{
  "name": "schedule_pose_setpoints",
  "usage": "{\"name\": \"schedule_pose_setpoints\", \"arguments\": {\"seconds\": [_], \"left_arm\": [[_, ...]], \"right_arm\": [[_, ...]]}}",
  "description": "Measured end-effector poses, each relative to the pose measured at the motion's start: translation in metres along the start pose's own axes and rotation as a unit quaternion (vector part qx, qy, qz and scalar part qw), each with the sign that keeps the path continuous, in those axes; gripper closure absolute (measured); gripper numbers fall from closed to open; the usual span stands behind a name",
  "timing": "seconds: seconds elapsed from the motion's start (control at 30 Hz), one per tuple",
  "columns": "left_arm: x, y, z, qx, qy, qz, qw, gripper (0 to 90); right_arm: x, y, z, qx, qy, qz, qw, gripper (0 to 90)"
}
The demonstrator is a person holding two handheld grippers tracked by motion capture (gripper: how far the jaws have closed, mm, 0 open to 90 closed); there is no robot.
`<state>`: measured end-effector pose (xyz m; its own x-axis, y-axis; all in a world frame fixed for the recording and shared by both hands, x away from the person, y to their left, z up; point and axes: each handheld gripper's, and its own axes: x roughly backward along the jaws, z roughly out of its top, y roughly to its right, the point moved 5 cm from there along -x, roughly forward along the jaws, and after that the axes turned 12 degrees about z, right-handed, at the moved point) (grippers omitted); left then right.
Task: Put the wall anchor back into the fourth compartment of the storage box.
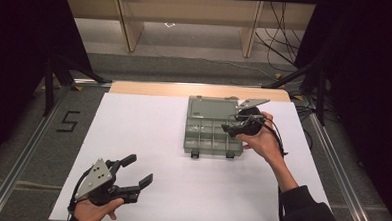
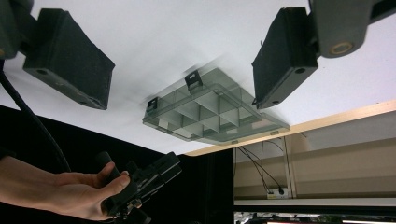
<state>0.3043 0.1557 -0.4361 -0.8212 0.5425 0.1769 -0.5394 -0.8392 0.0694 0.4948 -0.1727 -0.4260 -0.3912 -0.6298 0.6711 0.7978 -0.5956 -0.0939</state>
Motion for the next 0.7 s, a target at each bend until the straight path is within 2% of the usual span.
{"name": "schedule_pose_setpoints", "arguments": {"seconds": [0.1, 0.2, 0.23, 0.33, 0.5, 0.53, 0.67, 0.7], "left_arm": [[0.000, 0.000, 0.000, -0.001, 0.000, 0.000, 1.0000, 19.5], [0.000, 0.000, 0.000, -0.001, 0.000, 0.000, 1.0000, 19.4], [0.000, 0.000, 0.000, -0.001, 0.000, 0.000, 1.0000, 19.4], [0.000, 0.000, 0.000, -0.001, 0.000, 0.000, 1.0000, 19.4], [0.000, 0.000, 0.000, -0.001, -0.001, 0.001, 1.0000, 19.5], [0.000, 0.000, 0.000, -0.001, 0.000, 0.001, 1.0000, 19.5], [0.000, 0.000, 0.000, -0.002, 0.000, 0.000, 1.0000, 19.5], [0.000, 0.000, 0.000, -0.002, 0.000, 0.000, 1.0000, 19.5]], "right_arm": [[0.001, -0.007, 0.000, 0.006, 0.013, 0.000, 0.9999, 34.7], [0.003, -0.016, -0.001, -0.005, 0.012, 0.013, 0.9998, 33.0], [0.003, -0.018, -0.001, 0.001, 0.016, 0.014, 0.9998, 33.0], [0.005, -0.026, -0.002, -0.003, 0.023, 0.025, 0.9994, 32.6], [0.008, -0.038, -0.004, 0.015, 0.033, 0.038, 0.9986, 32.6], [0.009, -0.041, -0.005, 0.010, 0.034, 0.040, 0.9986, 32.5], [0.009, -0.053, -0.007, 0.021, 0.041, 0.052, 0.9976, 32.0], [0.010, -0.057, -0.008, 0.017, 0.040, 0.056, 0.9975, 31.6]]}}
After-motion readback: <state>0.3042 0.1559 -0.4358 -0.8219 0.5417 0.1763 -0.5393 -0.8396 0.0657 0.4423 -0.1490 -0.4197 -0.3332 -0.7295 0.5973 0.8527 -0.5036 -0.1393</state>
